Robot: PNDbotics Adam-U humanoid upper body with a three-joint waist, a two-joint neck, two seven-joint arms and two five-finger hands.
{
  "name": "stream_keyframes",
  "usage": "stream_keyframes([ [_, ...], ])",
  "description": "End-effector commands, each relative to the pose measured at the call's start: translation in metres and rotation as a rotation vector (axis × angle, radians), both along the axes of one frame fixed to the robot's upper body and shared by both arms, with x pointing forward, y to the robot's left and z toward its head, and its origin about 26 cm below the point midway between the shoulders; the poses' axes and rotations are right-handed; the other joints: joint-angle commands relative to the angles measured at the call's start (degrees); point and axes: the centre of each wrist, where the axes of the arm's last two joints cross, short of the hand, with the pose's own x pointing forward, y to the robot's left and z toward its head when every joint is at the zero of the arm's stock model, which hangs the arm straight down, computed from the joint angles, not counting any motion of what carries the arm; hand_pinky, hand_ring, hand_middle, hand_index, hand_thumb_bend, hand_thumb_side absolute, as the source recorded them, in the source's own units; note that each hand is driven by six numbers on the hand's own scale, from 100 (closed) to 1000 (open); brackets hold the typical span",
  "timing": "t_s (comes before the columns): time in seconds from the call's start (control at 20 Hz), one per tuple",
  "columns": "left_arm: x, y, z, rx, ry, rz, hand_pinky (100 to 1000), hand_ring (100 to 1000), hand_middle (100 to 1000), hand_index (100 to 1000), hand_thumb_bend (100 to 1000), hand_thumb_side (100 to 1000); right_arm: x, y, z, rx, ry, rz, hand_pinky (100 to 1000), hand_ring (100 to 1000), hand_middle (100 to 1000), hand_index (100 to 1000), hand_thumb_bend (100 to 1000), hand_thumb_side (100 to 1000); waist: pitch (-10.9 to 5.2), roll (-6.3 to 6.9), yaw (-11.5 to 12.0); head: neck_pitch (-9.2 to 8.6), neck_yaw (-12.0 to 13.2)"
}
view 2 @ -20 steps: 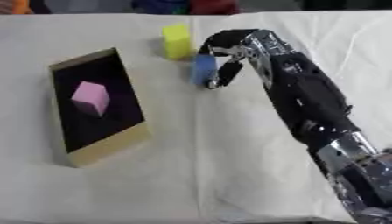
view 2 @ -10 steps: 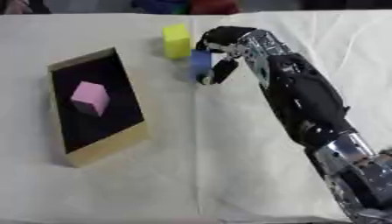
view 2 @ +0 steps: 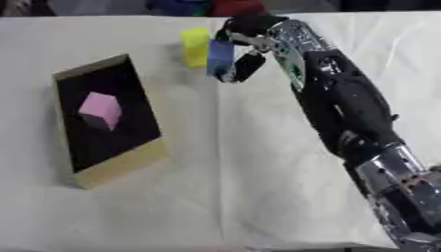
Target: Pick up objects on the table and place them in the box.
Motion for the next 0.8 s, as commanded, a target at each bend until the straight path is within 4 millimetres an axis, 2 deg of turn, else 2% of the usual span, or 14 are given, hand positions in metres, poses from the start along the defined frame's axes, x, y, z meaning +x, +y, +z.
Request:
stream_keyframes([
  [0.05,-0.002,0.002,0.01,0.03,-0.022,0.0,626,662,761,820,100,716,-0.008,0.002,0.039,0.022,-0.067,0.05,816,902,600,734,100,461,-1.36,0.06,-0.06,-0.14,0.11],
  [0.3,-0.002,0.002,0.01,0.033,-0.02,0.001,626,662,762,820,100,717,-0.024,0.02,0.062,0.028,-0.062,0.156,807,890,599,734,100,463,-1.51,-0.08,-0.13,0.07,0.21],
  [0.35,-0.002,0.002,0.01,0.033,-0.02,0.001,626,663,762,820,100,762,-0.026,0.022,0.065,0.028,-0.057,0.17,805,888,599,734,100,469,-1.52,-0.1,-0.13,0.06,0.21],
  [0.4,-0.002,0.002,0.01,0.033,-0.02,0.001,626,663,762,820,100,716,-0.031,0.031,0.069,0.025,-0.059,0.212,804,888,599,734,100,471,-1.61,-0.13,-0.06,0.1,0.15],
  [0.5,-0.002,0.002,0.01,0.033,-0.019,0.001,625,663,762,819,100,716,-0.04,0.045,0.076,0.024,-0.056,0.269,804,888,599,735,100,475,-1.74,-0.17,0.03,0.11,0.08],
  [0.8,-0.002,0.002,0.01,0.032,-0.019,-0.004,625,664,763,820,100,714,-0.058,0.076,0.081,0.009,-0.014,0.367,805,890,597,734,100,491,-1.83,-0.21,0.48,0.05,-0.12],
])
